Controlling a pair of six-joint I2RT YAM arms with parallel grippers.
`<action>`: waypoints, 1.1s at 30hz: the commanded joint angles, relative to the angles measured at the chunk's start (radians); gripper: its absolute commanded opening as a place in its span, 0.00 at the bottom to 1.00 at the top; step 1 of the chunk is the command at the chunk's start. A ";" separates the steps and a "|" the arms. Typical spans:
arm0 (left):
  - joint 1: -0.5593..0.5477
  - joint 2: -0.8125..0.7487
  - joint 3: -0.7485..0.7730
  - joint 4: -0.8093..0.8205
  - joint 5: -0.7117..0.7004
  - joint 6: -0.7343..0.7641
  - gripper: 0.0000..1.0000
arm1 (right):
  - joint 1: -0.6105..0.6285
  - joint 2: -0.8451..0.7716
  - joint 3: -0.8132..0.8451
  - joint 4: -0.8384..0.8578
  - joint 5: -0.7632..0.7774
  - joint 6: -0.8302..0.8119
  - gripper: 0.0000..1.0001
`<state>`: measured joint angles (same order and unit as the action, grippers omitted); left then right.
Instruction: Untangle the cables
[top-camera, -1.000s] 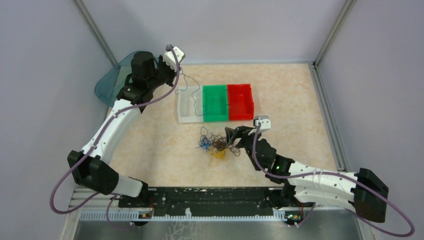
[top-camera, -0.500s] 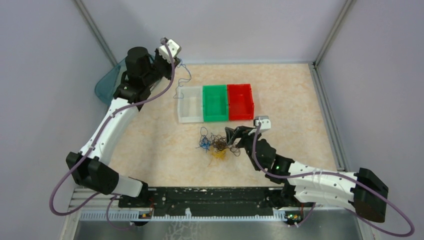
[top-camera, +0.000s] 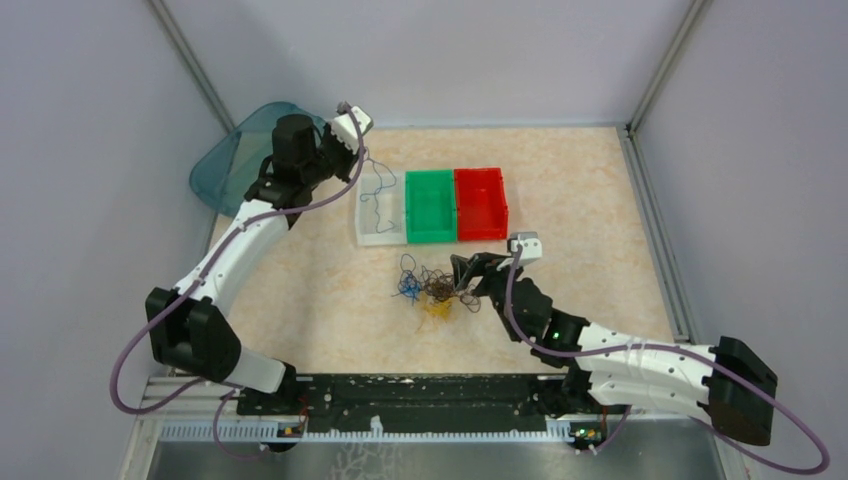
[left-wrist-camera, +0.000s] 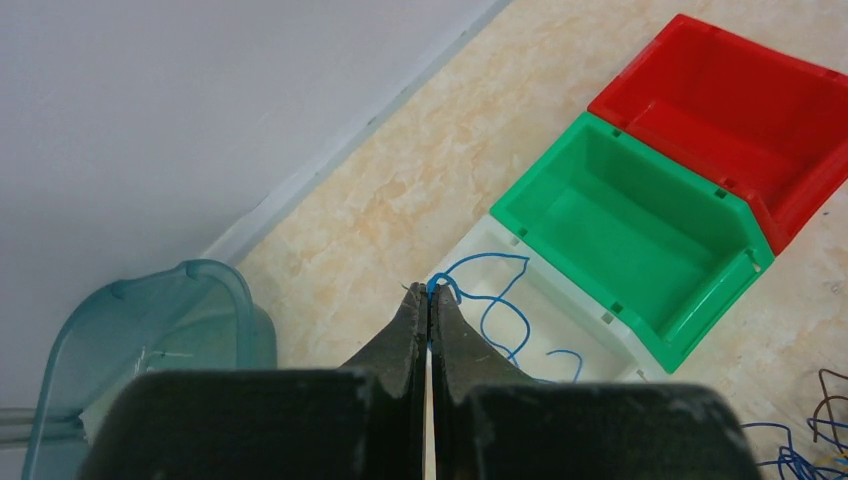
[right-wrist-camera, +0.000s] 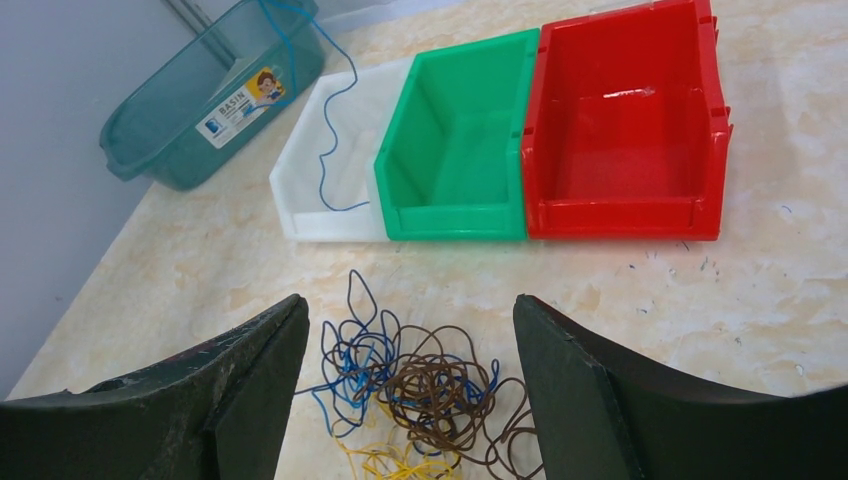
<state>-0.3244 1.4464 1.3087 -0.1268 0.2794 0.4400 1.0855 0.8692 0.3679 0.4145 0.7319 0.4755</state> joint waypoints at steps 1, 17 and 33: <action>0.010 0.026 -0.020 0.074 -0.009 0.009 0.00 | 0.001 -0.032 0.012 0.006 0.009 0.001 0.76; -0.009 0.093 -0.141 0.063 -0.032 -0.022 0.00 | -0.001 -0.018 0.008 0.006 0.024 0.008 0.76; -0.047 0.198 -0.197 0.198 -0.124 -0.015 0.00 | -0.005 0.027 0.008 0.026 0.026 0.022 0.76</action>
<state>-0.3622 1.5986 1.1034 0.0170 0.1699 0.4305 1.0843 0.8913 0.3676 0.3977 0.7414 0.4900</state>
